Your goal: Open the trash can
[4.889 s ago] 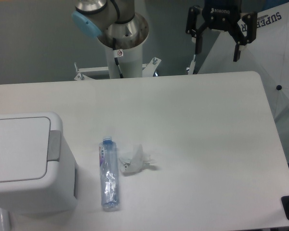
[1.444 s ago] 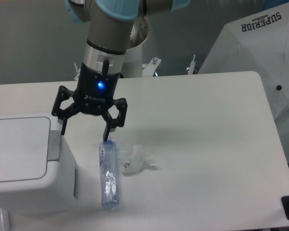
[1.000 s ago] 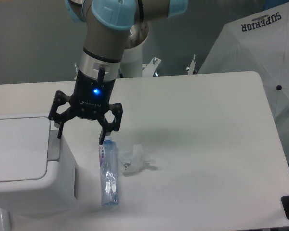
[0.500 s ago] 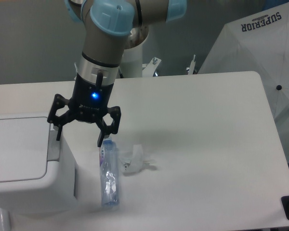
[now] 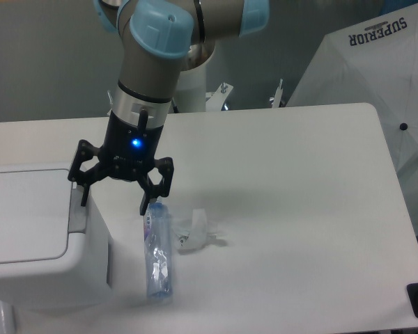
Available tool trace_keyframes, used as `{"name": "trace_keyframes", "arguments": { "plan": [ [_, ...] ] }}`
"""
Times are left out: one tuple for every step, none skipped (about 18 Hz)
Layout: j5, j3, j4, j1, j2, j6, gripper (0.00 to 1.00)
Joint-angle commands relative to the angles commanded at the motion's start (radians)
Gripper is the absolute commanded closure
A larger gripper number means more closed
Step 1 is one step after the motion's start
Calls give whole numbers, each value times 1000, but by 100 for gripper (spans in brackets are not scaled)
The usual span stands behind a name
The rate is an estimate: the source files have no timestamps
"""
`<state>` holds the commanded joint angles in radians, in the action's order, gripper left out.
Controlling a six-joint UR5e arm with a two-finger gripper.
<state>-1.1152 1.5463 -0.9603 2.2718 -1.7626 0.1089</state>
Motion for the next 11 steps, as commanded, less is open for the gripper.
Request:
{"name": "trace_keyframes", "arguments": {
  "plan": [
    [2,0,0,0,-2,0,0],
    [0,0,0,0,-2,0,0],
    [0,0,0,0,-2,0,0],
    [0,0,0,0,-5,0,0],
    [0,0,0,0,-6,0,0],
    [0,0,0,0,-6,0,0],
    [0,0,0,0,-6,0,0],
    [2,0,0,0,-6,0,0],
    [0,0,0,0,-6,0,0],
    [0,0,0,-2,-6,0,0],
    [0,0,0,-2,-6,0,0]
  ]
}}
